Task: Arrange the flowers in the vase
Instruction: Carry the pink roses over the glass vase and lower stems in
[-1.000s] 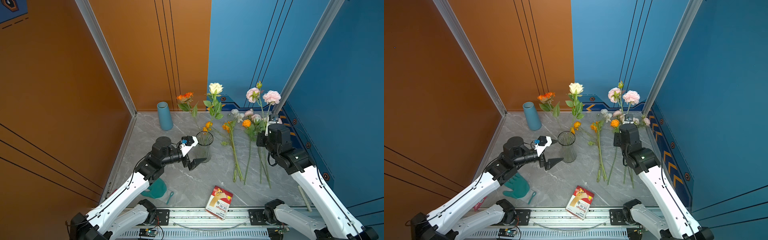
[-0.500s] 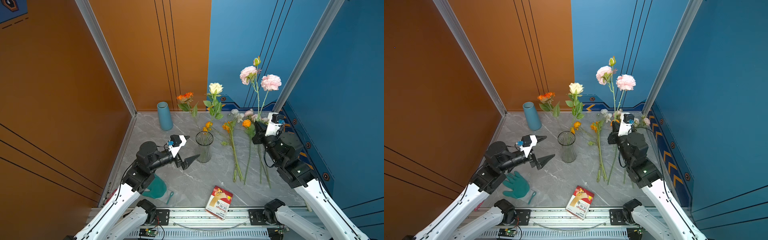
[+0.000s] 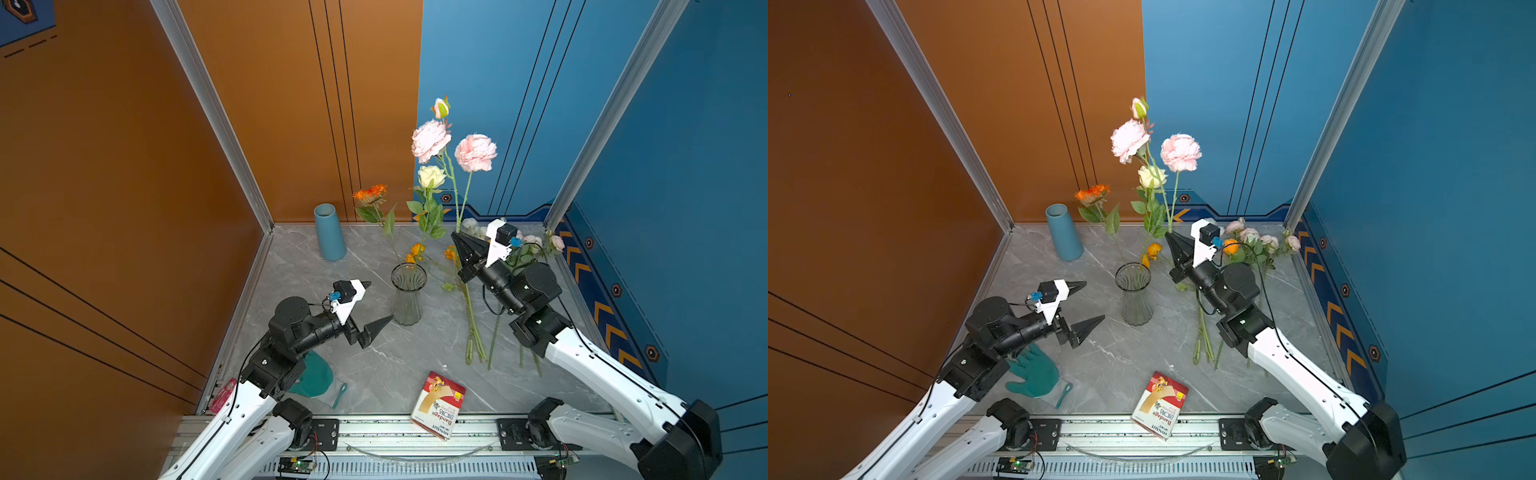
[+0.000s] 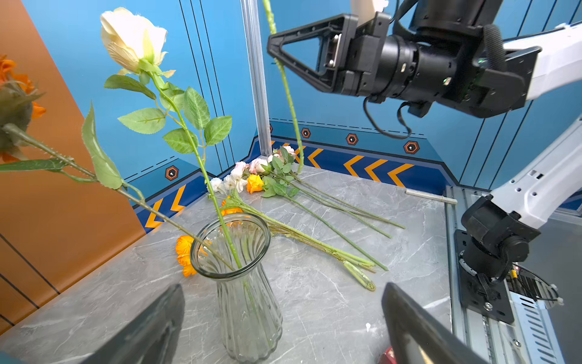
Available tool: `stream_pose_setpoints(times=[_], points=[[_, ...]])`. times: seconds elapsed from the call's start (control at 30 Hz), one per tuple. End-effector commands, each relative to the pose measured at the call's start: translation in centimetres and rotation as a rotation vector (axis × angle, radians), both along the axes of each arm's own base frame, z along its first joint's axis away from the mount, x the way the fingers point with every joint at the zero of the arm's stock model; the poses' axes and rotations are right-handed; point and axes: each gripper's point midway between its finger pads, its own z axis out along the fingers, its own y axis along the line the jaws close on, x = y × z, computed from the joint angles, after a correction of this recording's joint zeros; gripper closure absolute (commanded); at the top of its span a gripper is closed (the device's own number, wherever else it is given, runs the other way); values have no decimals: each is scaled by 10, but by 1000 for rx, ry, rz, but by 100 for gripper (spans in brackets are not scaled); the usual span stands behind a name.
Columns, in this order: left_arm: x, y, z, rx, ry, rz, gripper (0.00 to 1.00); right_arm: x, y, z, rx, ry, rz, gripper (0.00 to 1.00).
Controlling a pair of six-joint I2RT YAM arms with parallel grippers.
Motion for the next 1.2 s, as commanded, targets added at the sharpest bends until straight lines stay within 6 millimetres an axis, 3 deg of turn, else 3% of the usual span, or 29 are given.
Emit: stream_pose_setpoints(times=[0.0, 0.13, 0.27, 0.43, 0.63, 1.17], points=[[0, 3, -1, -17, 11, 6, 2, -13, 25, 42, 117, -131, 159, 100], [4, 8, 1, -44, 9, 20, 2, -9, 58, 29, 98, -165, 267, 100], [7, 9, 1, -63, 19, 18, 2, -6, 79, 16, 89, -176, 316, 100], [9, 10, 5, -84, 18, 15, 2, -16, 102, -15, 28, -223, 393, 100], [10, 12, 8, -108, 18, 2, 2, -17, 115, -59, -44, -185, 454, 100], [10, 9, 7, -113, 38, -21, 2, -13, 124, -123, -262, -111, 471, 100]])
